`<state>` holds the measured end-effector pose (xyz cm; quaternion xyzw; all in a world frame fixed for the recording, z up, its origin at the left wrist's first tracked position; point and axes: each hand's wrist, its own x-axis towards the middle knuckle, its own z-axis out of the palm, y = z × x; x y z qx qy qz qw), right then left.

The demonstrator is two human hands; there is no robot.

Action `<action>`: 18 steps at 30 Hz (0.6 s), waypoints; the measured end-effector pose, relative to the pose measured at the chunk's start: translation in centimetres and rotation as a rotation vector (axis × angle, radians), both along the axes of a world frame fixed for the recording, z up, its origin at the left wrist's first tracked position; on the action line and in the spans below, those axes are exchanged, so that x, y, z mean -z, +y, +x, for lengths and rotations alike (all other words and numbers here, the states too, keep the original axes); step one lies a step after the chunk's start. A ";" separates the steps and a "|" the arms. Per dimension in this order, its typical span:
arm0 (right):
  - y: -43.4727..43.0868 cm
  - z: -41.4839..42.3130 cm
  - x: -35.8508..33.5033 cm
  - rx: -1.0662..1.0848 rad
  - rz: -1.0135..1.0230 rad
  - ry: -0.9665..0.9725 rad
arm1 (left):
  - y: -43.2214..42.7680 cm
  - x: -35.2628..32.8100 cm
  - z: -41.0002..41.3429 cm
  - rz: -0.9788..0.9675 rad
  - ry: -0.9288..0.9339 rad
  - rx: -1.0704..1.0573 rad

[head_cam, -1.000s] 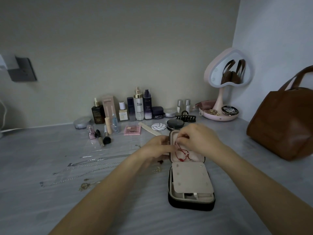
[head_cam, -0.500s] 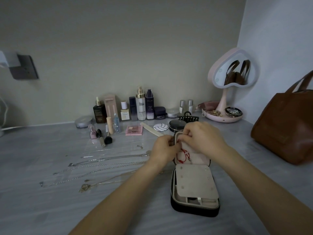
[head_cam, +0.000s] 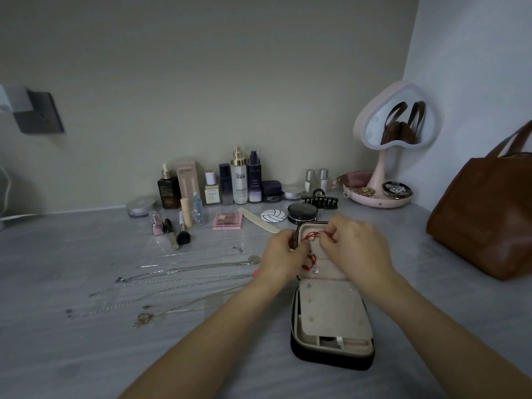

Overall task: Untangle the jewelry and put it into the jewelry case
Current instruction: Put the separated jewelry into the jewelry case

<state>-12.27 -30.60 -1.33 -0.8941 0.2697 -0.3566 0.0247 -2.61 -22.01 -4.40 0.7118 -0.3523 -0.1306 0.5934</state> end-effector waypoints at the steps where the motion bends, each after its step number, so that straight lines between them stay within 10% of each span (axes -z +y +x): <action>1: 0.0 0.0 -0.1 0.001 -0.003 0.002 | 0.0 0.0 0.0 -0.007 0.009 0.008; 9: -0.5 1.1 0.6 -0.013 -0.405 -0.006 | 0.5 -0.2 -0.4 -0.041 0.041 0.015; 18: -0.6 1.0 1.0 -0.032 -0.349 -0.034 | 0.3 -0.1 -0.2 -0.001 -0.040 -0.066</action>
